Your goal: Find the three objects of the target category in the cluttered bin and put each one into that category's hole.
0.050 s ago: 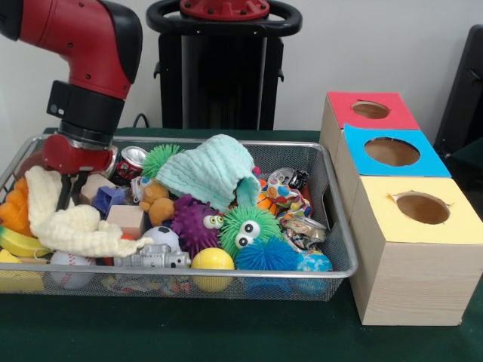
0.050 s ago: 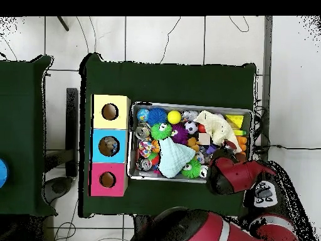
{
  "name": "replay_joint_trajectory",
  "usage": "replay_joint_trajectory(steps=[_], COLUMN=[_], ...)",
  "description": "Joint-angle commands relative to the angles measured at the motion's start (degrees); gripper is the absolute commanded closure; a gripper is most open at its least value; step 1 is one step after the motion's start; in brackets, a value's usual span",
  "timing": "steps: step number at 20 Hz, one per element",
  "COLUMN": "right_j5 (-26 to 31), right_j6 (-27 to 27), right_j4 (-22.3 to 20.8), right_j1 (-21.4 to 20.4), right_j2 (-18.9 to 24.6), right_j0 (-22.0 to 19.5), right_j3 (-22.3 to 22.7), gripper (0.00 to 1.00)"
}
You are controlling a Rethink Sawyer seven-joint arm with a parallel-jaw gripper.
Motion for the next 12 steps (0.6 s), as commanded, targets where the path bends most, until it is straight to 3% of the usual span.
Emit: replay_joint_trajectory(steps=[1,3,6,9,12], right_j5=[2.62,5.90,15.13,23.62,30.66], right_j6=[7.92,6.58,-0.18,-7.22,-13.57], right_j4=[-2.18,-3.56,-4.88,0.09,5.11], right_j1=[1.19,-0.97,-6.97,-10.47,-10.53], right_j2=[8.54,13.81,29.60,41.66,51.62], right_j0=[-4.85,-8.90,-21.63,-31.06,-38.34], right_j3=[-1.35,0.95,9.30,16.11,20.39], gripper=[1.00,1.00,1.00,1.00,1.00])
